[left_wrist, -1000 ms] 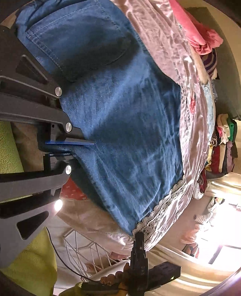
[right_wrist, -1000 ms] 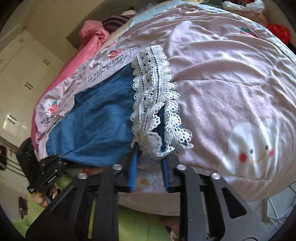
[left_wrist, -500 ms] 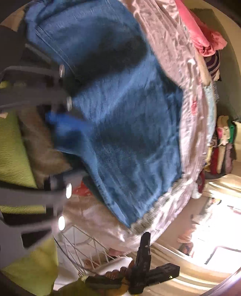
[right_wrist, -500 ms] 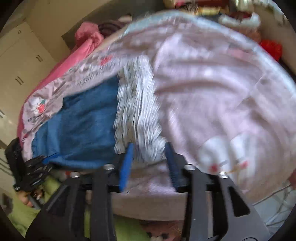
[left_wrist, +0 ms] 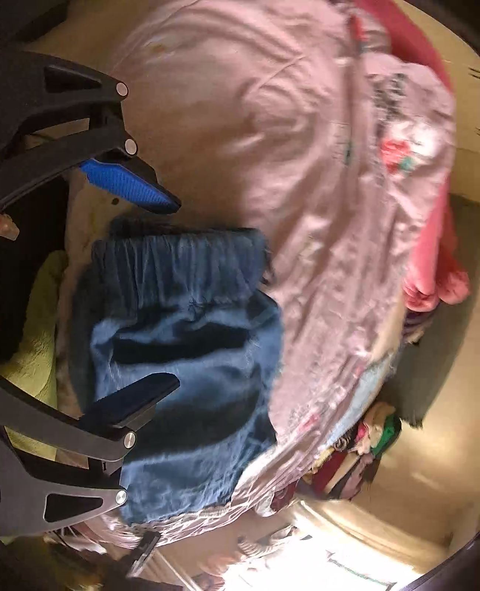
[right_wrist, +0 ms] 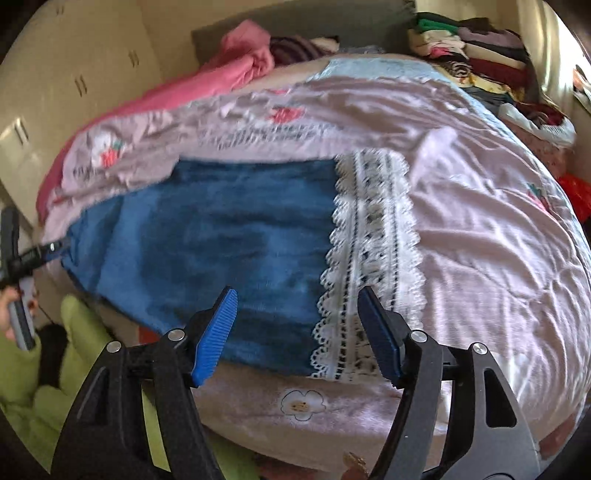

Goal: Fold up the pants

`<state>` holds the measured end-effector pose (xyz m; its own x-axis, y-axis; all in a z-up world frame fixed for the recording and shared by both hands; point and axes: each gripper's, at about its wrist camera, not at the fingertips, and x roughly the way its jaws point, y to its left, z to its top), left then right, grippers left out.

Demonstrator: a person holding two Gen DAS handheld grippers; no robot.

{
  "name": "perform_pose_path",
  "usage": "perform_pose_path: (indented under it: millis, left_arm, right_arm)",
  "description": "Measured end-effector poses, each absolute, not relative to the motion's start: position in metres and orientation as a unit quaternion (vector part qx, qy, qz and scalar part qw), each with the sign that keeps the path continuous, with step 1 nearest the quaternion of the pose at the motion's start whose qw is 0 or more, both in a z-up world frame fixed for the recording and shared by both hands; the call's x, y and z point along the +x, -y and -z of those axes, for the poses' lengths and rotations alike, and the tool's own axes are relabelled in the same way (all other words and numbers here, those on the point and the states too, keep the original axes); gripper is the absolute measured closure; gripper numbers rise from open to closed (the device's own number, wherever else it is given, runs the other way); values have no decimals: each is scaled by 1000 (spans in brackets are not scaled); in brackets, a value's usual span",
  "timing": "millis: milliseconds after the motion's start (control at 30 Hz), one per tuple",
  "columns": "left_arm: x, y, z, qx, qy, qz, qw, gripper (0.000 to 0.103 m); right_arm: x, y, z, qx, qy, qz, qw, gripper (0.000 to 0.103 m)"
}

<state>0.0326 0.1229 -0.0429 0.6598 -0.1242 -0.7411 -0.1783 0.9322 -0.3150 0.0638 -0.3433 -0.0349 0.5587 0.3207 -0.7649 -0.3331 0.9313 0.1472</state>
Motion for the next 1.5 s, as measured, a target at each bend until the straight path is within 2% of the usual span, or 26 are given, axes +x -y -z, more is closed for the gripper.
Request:
perform_pose_path:
  millis: [33,67,100,200,267,333,433,500,633,700,933,1100,1133,1200,1267,1400,1433,1467,1500]
  left_arm:
    - [34,-120,46,-182,-411,-10,893,23]
    - [38,-116,48,-158,-410,-22,898,54]
    - [38,-116,46,-144,-406,-31,902,58]
    - [32,-132,36,-154,-387,-38,908,63]
    - [33,-139,31,-130,-382,-58,913,62]
    - [36,-146,40,-147,-395,-52,905,60]
    - [33,-152,48,-169,-394,-52,902,54]
    - [27,-152,37,-168,-378,-57,908,49]
    - [17,-140,-8,-136,-330,-53,933,48]
    - [23,-128,-24,-129,-329,-23,935,33]
    - [83,-72,-31,-110,-354,83,925,33]
    - [134,-28,-10,-86,-398,130,904,33]
    - [146,-21,-3,-77,-406,136,900,33]
    - [163,-13,6,-63,-418,139,896,33]
    - [182,-7,17,-57,-433,135,889,33]
    - [210,3,40,-59,-457,144,876,34]
    - [214,6,43,-59,-463,149,872,36]
    - [219,11,50,-56,-476,155,864,55]
    - [220,16,54,-54,-481,159,861,76]
  right_arm:
    - [65,343,38,-13,-436,-182,881,40]
    - [66,343,41,-17,-442,-177,879,40]
    - [66,345,44,-18,-445,-174,878,40]
    - [67,350,47,-15,-448,-171,877,40]
    - [68,350,55,-15,-456,-170,874,40]
    - [69,349,62,-15,-459,-165,873,39]
    - [68,346,61,-22,-458,-173,872,34]
    - [67,350,55,-12,-458,-183,870,33]
    - [70,366,23,23,-409,-210,888,33]
    - [80,375,11,29,-390,-204,897,33]
    - [160,390,5,8,-379,-200,903,33]
    - [209,388,22,0,-403,-220,889,38]
    - [217,388,29,1,-415,-221,883,41]
    - [225,387,40,3,-428,-232,873,57]
    - [225,382,50,7,-440,-245,864,62]
    - [220,382,58,18,-434,-261,862,64]
    - [218,383,58,26,-432,-266,861,68]
    - [216,382,57,29,-429,-272,861,79]
    - [214,381,54,29,-425,-280,860,84]
